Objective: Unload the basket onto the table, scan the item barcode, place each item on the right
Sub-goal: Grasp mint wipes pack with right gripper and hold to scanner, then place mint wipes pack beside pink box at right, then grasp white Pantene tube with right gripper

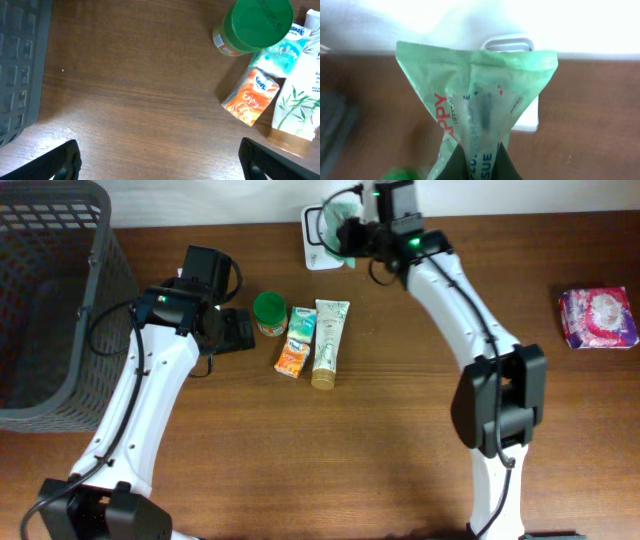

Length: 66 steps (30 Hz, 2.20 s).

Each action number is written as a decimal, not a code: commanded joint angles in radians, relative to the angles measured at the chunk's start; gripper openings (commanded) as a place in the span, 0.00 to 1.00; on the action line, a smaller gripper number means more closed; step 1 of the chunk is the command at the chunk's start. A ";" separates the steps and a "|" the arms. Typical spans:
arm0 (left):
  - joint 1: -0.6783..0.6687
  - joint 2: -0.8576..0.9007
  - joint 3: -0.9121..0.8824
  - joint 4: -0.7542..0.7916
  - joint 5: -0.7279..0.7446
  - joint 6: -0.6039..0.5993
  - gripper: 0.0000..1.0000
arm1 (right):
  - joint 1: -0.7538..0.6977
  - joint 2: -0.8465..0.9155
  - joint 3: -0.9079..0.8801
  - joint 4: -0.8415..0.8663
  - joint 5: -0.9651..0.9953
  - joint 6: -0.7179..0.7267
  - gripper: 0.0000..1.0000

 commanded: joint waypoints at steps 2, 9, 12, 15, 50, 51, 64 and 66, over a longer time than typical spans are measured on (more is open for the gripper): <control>-0.003 -0.001 0.002 0.000 -0.011 -0.010 0.99 | 0.079 0.076 0.013 0.227 0.362 -0.010 0.04; -0.003 -0.001 0.002 0.000 -0.011 -0.010 0.99 | 0.072 0.197 0.014 0.386 0.362 -0.036 0.04; -0.003 -0.001 0.002 0.000 -0.011 -0.010 0.99 | 0.040 0.154 0.016 0.363 0.363 -0.036 0.04; -0.003 -0.001 0.002 0.000 -0.011 -0.010 0.99 | -0.077 0.051 0.016 0.192 0.450 0.028 0.04; -0.003 -0.001 0.002 0.000 -0.011 -0.010 0.99 | -0.088 -0.058 0.035 -0.703 -0.241 -0.287 0.99; -0.003 -0.001 0.002 0.000 -0.011 -0.010 0.99 | -0.056 -0.044 0.032 -0.700 -0.241 -0.257 0.99; -0.003 -0.001 0.002 0.000 -0.011 -0.010 0.99 | 0.128 0.177 0.030 -0.707 -0.058 0.051 0.99; -0.003 -0.001 0.002 0.000 -0.011 -0.010 0.99 | 0.079 0.177 0.030 -0.711 -0.154 0.013 0.99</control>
